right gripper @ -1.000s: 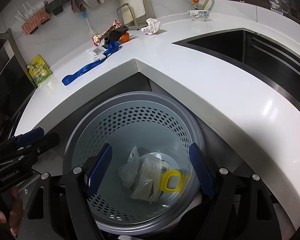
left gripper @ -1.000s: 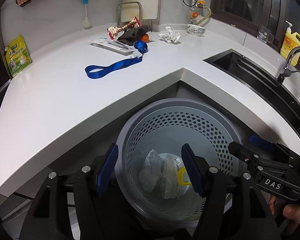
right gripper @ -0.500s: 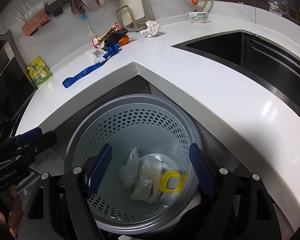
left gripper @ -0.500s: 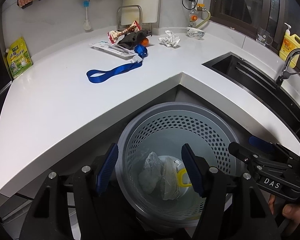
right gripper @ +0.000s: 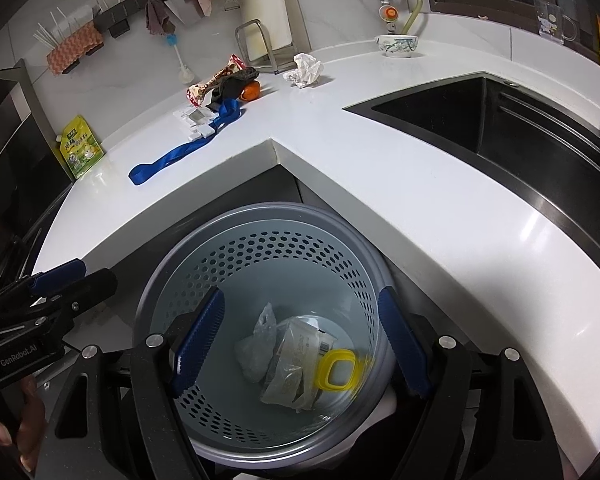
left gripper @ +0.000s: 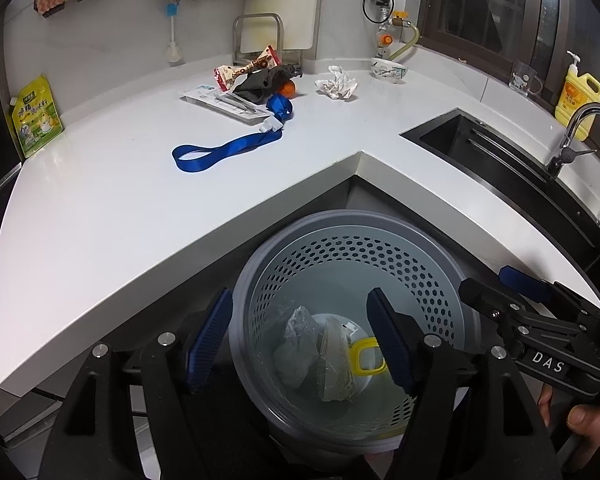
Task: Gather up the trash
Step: 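Raise both open grippers out of the bin toward the counter, then grasp the blue lanyard with the left gripper while the right gripper grasps the white checkered paper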
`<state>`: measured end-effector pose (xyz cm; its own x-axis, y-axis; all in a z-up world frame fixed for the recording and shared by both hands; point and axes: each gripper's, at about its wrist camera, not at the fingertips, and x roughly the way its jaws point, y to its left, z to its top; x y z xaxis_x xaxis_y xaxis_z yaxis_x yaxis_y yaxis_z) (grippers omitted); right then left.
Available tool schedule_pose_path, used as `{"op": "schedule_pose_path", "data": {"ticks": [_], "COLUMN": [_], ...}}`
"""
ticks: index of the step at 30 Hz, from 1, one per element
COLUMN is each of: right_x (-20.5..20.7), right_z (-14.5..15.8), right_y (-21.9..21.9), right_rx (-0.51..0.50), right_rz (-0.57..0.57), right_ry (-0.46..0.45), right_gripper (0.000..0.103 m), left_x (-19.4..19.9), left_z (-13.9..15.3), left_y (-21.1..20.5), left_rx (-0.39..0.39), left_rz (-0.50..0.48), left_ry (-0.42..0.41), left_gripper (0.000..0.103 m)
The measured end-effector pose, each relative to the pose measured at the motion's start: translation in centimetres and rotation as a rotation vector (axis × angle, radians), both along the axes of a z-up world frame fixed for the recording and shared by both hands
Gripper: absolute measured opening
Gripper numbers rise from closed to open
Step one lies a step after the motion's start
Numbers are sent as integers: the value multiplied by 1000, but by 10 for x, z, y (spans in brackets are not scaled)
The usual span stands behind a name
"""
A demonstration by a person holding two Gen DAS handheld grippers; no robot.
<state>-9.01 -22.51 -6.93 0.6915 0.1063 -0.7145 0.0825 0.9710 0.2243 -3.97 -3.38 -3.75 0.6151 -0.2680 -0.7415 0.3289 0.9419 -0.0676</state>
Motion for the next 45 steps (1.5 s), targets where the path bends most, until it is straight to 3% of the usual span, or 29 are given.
{"op": "schedule_pose_path", "data": {"ticks": [14,25,34,45], "right_x": [8,37,85,185], "right_z": [18,39,64,88], "right_y": [5,-4,-16,-28], "right_rx": [-16,-32,-47,-109], "right_rz": [13,11,31,62], "right_ry": [-32,-68,-106,-117], "right_gripper": [76,76,76,77], "left_x": [4,34,89,183], "left_z": [17,43,69,78], "left_y": [8,22,43,48], "left_rx": [-36,-57,-56,-42], "left_rz": [1,53,134,157], "left_ry": [-34,-90,-155,-198], "left_gripper": [73,79,87,91]}}
